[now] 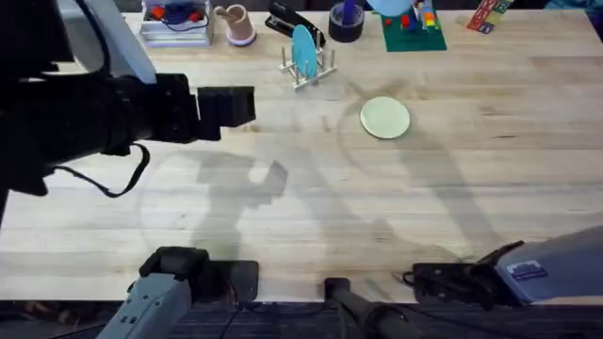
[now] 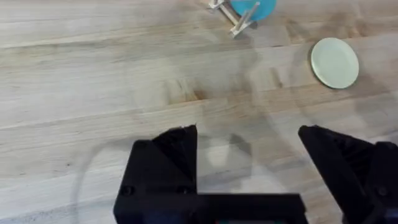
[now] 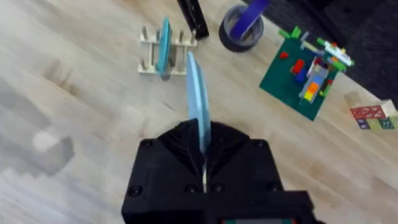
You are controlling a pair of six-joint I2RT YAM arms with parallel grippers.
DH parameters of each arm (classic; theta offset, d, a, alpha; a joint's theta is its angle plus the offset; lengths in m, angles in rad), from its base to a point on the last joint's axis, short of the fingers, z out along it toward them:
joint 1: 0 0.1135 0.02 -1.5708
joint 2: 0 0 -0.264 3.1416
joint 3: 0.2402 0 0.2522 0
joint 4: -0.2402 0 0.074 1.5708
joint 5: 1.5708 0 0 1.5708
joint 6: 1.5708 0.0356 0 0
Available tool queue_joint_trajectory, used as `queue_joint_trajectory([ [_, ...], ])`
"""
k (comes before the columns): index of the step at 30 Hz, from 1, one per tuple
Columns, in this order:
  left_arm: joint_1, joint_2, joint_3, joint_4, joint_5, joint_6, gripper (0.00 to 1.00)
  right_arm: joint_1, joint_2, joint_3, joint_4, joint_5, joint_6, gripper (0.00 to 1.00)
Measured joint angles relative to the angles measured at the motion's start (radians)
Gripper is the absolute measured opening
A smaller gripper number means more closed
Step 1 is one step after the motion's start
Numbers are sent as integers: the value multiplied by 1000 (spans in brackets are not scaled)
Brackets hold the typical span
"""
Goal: Pick up the plates from the table one by one and place each into a slot on the dish rack.
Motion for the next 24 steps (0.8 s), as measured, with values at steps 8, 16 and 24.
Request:
queue_joint_trajectory([
  [8,0,0,0,0,-5,0,995,34,161,179,-4,3,1,29],
  [16,0,0,0,0,-5,0,995,71,258,203,27,3,15,30],
  [24,0,0,0,0,-5,0,995,71,310,203,49,3,55,30],
])
